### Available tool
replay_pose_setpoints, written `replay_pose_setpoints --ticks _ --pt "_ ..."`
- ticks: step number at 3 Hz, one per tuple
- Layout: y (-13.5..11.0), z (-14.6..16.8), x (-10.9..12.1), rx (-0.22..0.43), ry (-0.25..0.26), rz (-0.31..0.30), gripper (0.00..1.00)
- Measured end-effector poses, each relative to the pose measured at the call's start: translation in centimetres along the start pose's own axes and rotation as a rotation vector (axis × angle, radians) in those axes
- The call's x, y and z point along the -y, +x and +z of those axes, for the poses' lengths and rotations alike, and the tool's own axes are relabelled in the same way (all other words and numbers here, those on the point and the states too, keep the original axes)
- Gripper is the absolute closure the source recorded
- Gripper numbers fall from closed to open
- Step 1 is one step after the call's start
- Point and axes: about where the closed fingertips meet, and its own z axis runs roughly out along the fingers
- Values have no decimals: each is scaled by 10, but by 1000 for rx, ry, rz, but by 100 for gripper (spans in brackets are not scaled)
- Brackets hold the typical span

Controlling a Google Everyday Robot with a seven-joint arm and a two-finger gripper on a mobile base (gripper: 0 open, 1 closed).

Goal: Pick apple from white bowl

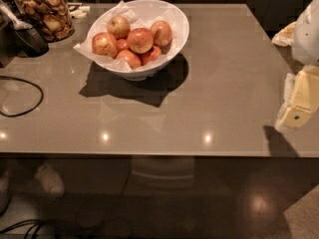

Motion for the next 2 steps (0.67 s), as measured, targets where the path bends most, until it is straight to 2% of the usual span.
replay_pose_setpoints --ticks 1,2 --pt "0 0 0 0 0 0 0" --pt "-14 -3 14 -6 -8 -39 0"
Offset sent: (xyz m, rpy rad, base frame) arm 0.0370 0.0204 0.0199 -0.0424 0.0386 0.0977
